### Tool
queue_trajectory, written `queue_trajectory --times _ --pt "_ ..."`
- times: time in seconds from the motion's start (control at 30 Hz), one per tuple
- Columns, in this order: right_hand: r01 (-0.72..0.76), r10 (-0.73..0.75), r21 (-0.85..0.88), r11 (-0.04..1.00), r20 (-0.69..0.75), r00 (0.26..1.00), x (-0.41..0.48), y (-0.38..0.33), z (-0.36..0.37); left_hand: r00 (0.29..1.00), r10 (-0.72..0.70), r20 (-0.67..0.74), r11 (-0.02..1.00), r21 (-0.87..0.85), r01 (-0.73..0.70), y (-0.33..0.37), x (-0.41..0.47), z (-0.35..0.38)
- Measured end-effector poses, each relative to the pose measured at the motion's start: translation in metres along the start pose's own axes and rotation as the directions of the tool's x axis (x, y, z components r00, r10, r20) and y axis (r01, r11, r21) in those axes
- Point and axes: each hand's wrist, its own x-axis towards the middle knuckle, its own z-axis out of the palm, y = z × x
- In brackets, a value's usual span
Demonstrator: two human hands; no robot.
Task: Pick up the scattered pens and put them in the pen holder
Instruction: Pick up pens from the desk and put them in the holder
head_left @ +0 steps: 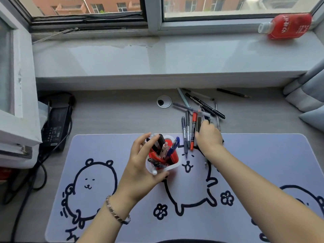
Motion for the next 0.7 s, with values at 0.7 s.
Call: queue_trajectory --times 0.7 --pt "0.311 -0.373 0.835 0.455 -0.138 0.917 -0.102 -0.014 -0.073 0.990 -0.062 0.124 0.997 -0.043 0.068 0.000 0.008 0.016"
